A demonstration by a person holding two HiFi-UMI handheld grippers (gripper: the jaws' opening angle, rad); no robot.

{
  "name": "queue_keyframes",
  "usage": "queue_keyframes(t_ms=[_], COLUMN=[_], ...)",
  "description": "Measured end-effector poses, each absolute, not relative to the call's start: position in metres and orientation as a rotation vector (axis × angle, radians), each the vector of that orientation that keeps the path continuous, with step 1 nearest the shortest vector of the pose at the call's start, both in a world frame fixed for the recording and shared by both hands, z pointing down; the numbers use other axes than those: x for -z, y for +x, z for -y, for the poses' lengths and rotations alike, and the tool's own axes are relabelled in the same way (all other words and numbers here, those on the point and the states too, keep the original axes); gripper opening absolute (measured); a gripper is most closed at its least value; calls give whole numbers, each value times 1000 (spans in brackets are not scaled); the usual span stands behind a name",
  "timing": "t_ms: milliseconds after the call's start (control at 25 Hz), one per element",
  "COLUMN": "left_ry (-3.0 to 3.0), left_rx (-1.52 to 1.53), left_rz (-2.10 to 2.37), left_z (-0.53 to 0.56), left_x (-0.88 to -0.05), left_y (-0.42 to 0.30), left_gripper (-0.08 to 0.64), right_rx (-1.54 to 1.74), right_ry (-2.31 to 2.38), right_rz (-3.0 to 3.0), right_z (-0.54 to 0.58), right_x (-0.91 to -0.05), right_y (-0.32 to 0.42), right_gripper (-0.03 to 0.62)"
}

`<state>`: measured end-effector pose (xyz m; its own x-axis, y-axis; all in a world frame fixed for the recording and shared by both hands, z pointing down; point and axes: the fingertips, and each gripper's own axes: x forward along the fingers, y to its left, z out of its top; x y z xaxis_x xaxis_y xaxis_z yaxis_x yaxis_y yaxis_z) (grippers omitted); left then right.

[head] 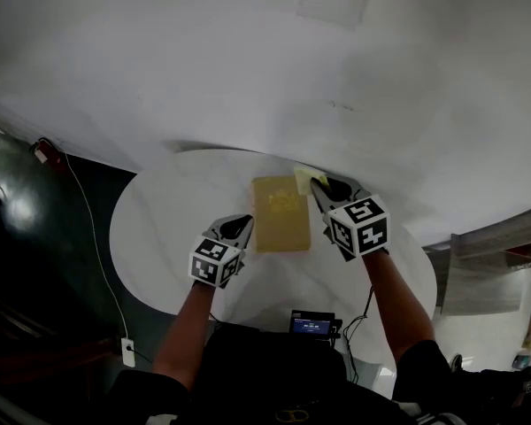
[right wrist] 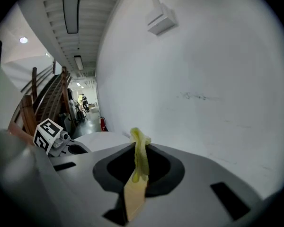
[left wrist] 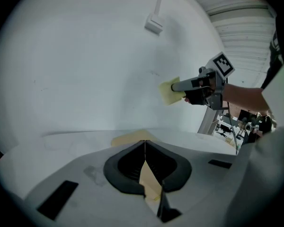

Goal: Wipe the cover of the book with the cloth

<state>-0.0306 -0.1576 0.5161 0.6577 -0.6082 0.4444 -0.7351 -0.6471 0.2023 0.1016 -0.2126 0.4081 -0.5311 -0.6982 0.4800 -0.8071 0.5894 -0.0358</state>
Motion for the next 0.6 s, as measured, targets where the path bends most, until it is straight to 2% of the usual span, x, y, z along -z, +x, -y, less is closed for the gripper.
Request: queue_keyframes(t_ms=[440, 480, 560, 600], left_ry=[2355, 2331, 2287, 2271], left_rx=[-593, -612, -640, -648], left_rz=[875, 859, 822, 811], left_z=[174, 173, 170, 168], left_x=[-582, -590, -603, -607], left_y=[-23, -23, -21, -21], left_gripper=[12, 23, 96, 97], right_rx=[-663, -688, -726, -742], right_ry=[1144, 1136, 1117, 1106], right_rz=[2335, 2323, 2299, 2289], right_z=[253, 255, 258, 259], right_x=[-481, -489, -503, -510], right_y=[52, 48, 42, 39], right_gripper=[87, 87, 87, 87])
